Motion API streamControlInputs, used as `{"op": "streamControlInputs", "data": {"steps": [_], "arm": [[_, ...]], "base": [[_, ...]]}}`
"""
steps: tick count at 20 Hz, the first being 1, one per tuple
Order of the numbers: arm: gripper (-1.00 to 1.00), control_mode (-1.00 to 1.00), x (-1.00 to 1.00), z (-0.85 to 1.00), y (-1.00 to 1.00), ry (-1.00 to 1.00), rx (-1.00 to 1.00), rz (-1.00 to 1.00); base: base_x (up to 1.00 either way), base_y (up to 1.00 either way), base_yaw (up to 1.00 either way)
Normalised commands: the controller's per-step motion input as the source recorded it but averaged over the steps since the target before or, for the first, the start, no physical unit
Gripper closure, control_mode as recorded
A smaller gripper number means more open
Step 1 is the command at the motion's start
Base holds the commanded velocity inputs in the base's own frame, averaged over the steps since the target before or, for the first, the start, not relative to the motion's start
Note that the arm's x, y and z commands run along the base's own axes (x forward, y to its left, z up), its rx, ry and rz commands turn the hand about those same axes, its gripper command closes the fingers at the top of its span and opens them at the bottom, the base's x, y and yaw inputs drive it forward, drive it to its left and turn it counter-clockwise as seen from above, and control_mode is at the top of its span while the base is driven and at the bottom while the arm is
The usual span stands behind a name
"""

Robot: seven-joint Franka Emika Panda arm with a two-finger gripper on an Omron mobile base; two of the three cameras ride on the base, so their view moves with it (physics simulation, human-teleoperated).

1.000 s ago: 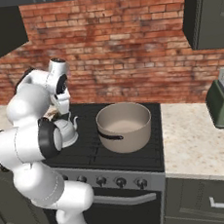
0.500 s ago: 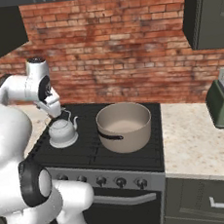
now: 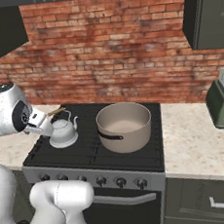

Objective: Pick the kettle from the counter and place it on a stove burner. Then turn the burner on.

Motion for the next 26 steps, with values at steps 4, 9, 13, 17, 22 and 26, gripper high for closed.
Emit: {"op": "streamControlInputs", "data": {"steps": [4, 9, 13, 17, 22, 26], "arm": [[-1.00, -1.00, -1.00, -0.29, 0.00, -0.18, -0.19, 0.27], [-1.00, -1.00, -1.00, -0.39, 0.00, -0.19, -0.15, 0.29], [-1.00, -1.00, -1.00, -0.64, 0.00, -0.21, -0.03, 0.26], [-1.00, -1.00, -0.99, -0.95, 0.00, -0.08, 0.00, 0.24], [-1.00, -1.00, -0.33, -0.99, -0.03, -0.01, -0.04, 0.19], [-1.00, -1.00, -0.16, -0.67, -0.28, -0.14, 0.01, 0.16]], "base": [[0.00, 0.00, 0.00], [0.00, 0.00, 0.00], [0.00, 0.00, 0.00], [0.00, 0.00, 0.00], [0.00, 0.00, 0.00], [0.00, 0.00, 0.00]]}}
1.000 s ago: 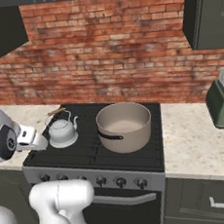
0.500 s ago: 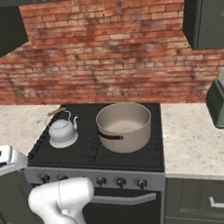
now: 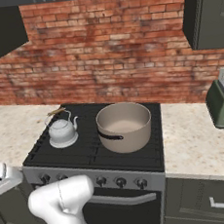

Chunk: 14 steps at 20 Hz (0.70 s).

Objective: Pick the kettle from the counter and place it on a stove burner. Then turn the burner on.

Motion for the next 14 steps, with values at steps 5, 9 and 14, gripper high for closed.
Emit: {"op": "streamControlInputs", "data": {"steps": [5, 9, 14], "arm": [[-1.00, -1.00, -0.01, 0.00, -0.01, -0.02, 0.00, 0.00], [-1.00, -1.00, -0.03, 0.09, -0.37, -0.29, 0.00, 0.00], [-1.00, -1.00, -0.35, 0.30, -0.54, -0.60, 0.01, 0.00]], "base": [[0.00, 0.00, 0.00], [0.00, 0.00, 0.00], [0.00, 0.00, 0.00]]}}
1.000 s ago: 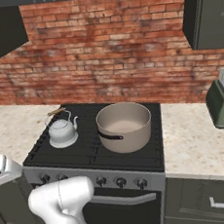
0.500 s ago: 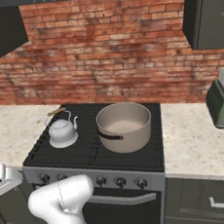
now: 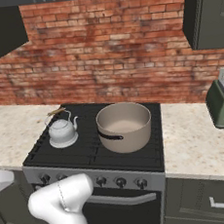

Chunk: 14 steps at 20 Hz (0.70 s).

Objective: Pick the kettle from the counter and place it on a stove burner. Then turn the burner on.

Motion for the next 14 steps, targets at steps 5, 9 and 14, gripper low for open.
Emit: {"op": "streamControlInputs", "data": {"steps": [5, 9, 14], "arm": [[-1.00, -1.00, -0.04, 0.00, -0.04, -0.05, 0.00, 0.00], [-1.00, -1.00, 0.00, 0.00, 0.00, 0.00, 0.00, 0.00], [-1.00, -1.00, 0.00, 0.00, 0.00, 0.00, 0.00, 0.00]], "base": [[0.00, 0.00, 0.00], [0.00, 0.00, 0.00], [0.00, 0.00, 0.00]]}}
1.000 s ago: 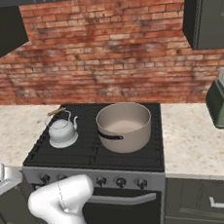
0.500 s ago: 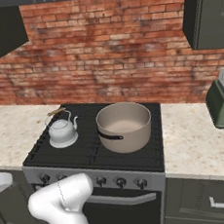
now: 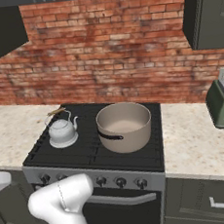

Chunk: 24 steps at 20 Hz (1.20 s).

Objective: Pick the kettle from the counter and place it on a stove burner. Then turn the burner on.

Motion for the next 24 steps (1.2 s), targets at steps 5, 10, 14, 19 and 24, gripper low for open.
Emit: {"op": "streamControlInputs", "data": {"steps": [5, 10, 14, 19, 24], "arm": [[-1.00, -1.00, 0.00, 0.00, 0.00, 0.00, 0.00, 0.00], [-1.00, -1.00, 0.00, 0.00, 0.00, 0.00, 0.00, 0.00], [-1.00, 1.00, 0.00, 0.00, 0.00, 0.00, 0.00, 0.00], [-1.00, 1.00, 0.00, 0.00, 0.00, 0.00, 0.00, 0.00], [-1.00, 1.00, 0.00, 0.00, 0.00, 0.00, 0.00, 0.00]], "base": [[0.00, 0.00, 0.00], [0.00, 0.00, 0.00], [0.00, -0.14, 0.00], [0.00, -0.50, 0.00], [0.00, -0.49, 0.00]]}}
